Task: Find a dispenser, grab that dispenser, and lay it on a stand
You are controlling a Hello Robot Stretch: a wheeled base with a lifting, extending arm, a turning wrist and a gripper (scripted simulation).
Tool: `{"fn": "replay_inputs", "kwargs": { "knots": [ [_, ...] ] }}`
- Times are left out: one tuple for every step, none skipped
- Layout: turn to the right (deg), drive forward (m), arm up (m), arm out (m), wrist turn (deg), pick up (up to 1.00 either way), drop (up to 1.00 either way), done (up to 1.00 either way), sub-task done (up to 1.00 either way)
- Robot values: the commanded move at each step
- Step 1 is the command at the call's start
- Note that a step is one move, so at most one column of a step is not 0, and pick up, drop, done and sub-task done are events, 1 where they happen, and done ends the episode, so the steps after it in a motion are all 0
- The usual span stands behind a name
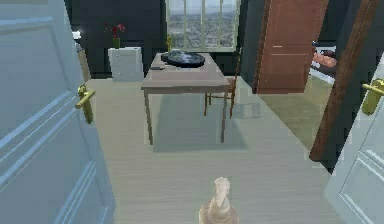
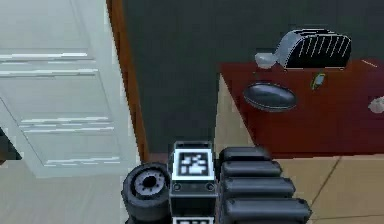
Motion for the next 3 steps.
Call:
{"fn": "replay_inputs", "kwargs": {
  "knots": [
    [-3.0, 0.00, 0.00, 0.00, 0.0, 0.00, 0.00, 0.00, 0.00],
    [0.0, 1.00, 0.00, 0.00, 0.0, 0.00, 0.00, 0.00, 0.00],
    [-3.0, 0.00, 0.00, 0.00, 0.0, 0.00, 0.00, 0.00, 0.00]
  ]
}}
